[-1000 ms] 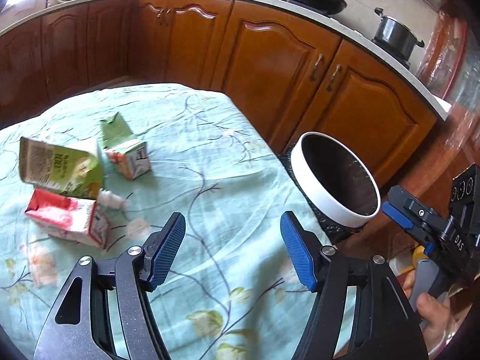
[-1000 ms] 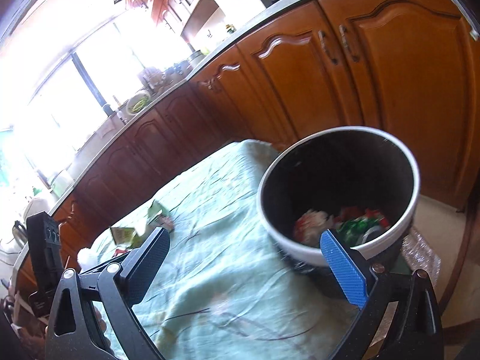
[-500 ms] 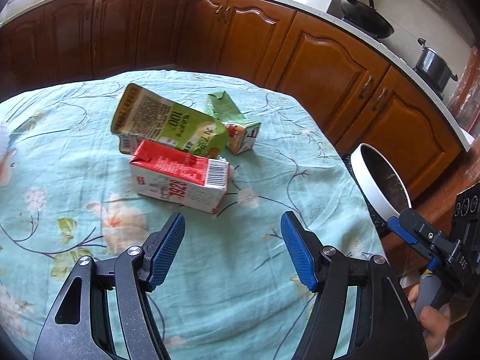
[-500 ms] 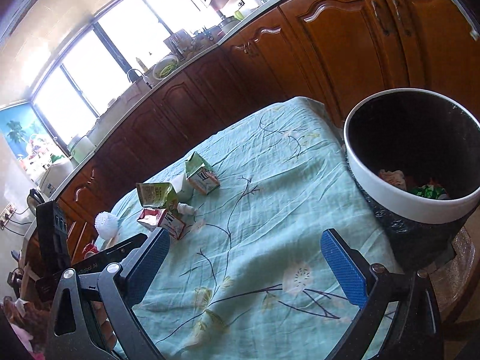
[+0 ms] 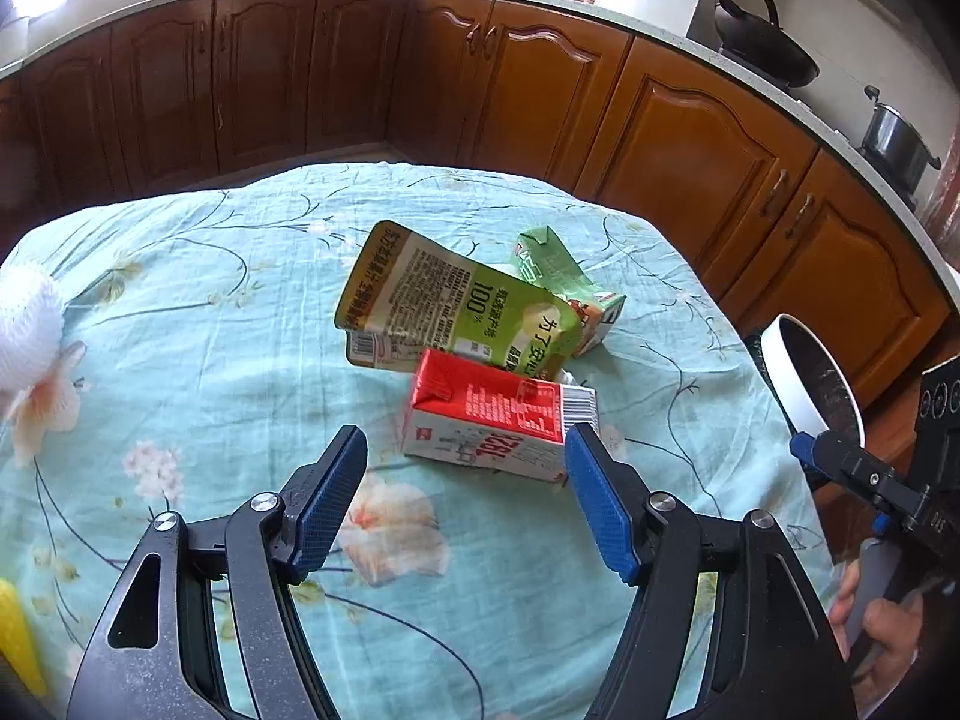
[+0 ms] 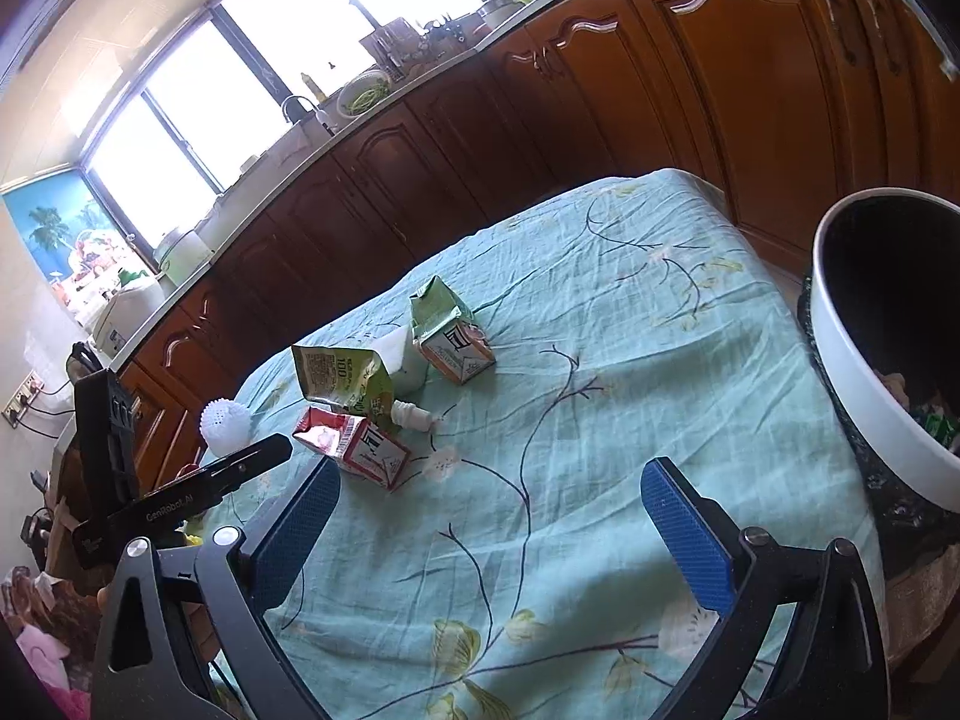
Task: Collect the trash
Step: 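Grasp the green juice pouch with the left tool while the right tool grasps the green carton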
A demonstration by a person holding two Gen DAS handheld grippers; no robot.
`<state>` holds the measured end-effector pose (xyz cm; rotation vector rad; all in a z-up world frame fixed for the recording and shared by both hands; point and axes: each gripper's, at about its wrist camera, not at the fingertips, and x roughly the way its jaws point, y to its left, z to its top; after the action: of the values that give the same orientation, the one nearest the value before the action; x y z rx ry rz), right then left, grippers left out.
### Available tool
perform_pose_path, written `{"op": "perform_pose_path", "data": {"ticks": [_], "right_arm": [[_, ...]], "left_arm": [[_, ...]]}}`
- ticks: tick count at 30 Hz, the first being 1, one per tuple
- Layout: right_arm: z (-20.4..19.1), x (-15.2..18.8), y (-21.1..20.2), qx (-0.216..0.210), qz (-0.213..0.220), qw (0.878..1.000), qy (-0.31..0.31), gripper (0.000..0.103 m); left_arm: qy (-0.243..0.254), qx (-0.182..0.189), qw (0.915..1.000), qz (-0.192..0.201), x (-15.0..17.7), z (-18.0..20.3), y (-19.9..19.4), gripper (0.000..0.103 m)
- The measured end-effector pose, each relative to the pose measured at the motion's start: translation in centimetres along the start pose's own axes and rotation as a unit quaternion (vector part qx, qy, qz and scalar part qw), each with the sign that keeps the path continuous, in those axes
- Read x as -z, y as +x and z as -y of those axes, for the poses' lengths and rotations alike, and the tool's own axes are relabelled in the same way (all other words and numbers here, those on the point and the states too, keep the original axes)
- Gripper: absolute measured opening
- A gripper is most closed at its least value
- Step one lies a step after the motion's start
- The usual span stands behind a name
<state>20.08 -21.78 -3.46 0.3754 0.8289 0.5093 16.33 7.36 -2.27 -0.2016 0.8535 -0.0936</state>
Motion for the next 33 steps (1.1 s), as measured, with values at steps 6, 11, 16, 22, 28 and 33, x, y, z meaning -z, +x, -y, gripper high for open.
{"op": "perform_pose_path", "data": {"ticks": [6, 11, 16, 22, 28, 33], "right_arm": [[-1.0, -2.5, 2.7, -0.013, -0.012, 1.000, -0.020, 0.101], [-1.6, -4.9, 6.0, -0.029, -0.028, 0.999, -0.024, 0.101], [-2.2, -6.9, 9.9, -0.031, -0.051, 0.998, -0.032, 0.101], [-3.5, -7.9, 13.8, -0.025, -0.089, 0.994, -0.060, 0.098], [-4.8, -7.5, 16.1, -0.005, -0.122, 0.988, -0.095, 0.090], [-4.9, -6.7, 17.2, 0.008, -0.141, 0.984, -0.109, 0.059]], "left_arm": [[0.025, -0.002, 0.9997, 0.004, -2.9, -2.4, 1.3, 0.070], [0.066, 0.028, 0.9973, -0.015, -5.4, -3.5, 3.8, 0.071], [0.114, 0.040, 0.9926, -0.013, -6.4, -3.3, 5.3, 0.071], [0.141, 0.069, 0.9875, -0.014, -6.6, -2.7, 6.1, 0.070], [0.173, 0.072, 0.9819, -0.027, -5.6, -1.4, 6.0, 0.045], [0.189, 0.085, 0.9774, -0.041, -3.9, -0.8, 4.8, 0.023]]}}
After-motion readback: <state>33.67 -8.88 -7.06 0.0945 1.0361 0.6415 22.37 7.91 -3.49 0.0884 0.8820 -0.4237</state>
